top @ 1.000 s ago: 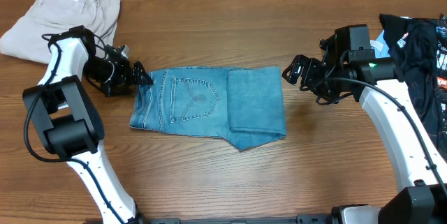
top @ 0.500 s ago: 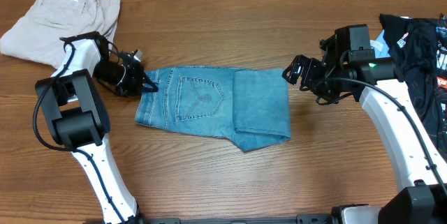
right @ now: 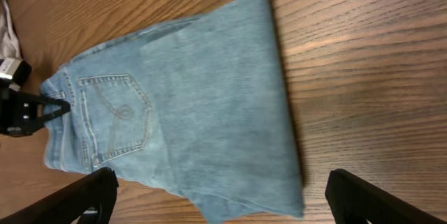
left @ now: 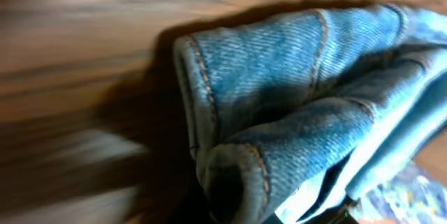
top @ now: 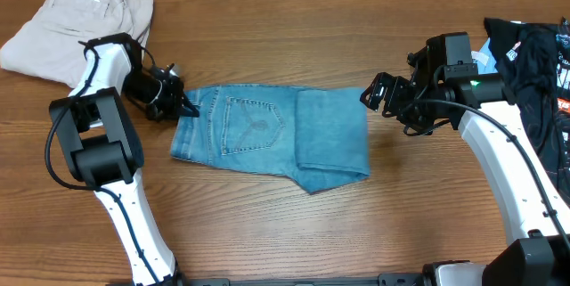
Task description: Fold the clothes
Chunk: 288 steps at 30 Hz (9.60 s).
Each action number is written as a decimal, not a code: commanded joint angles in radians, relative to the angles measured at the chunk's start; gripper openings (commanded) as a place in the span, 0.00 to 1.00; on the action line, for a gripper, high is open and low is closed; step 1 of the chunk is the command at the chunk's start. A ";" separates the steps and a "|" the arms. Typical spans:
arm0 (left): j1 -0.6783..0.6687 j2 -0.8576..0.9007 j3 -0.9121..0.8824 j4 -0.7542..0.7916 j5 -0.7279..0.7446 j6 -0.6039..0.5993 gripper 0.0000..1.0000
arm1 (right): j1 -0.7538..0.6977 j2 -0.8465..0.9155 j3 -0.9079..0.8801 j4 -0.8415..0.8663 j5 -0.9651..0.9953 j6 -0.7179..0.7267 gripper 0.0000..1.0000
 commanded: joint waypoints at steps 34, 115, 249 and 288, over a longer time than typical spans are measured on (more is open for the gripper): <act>-0.308 -0.059 0.682 -0.379 -0.479 -0.222 0.04 | 0.002 0.027 0.003 0.014 0.103 -0.006 1.00; -0.709 -0.151 0.665 -0.335 -0.241 -0.339 0.04 | 0.238 0.353 -0.152 0.335 -0.035 0.347 0.09; -0.544 -0.147 0.464 -0.176 -0.510 -0.381 1.00 | 0.125 0.503 0.360 -0.240 -0.606 -0.317 0.04; -0.519 -0.145 0.464 -0.134 -0.527 -0.246 1.00 | 0.141 0.254 0.182 -0.087 -0.294 -0.075 0.99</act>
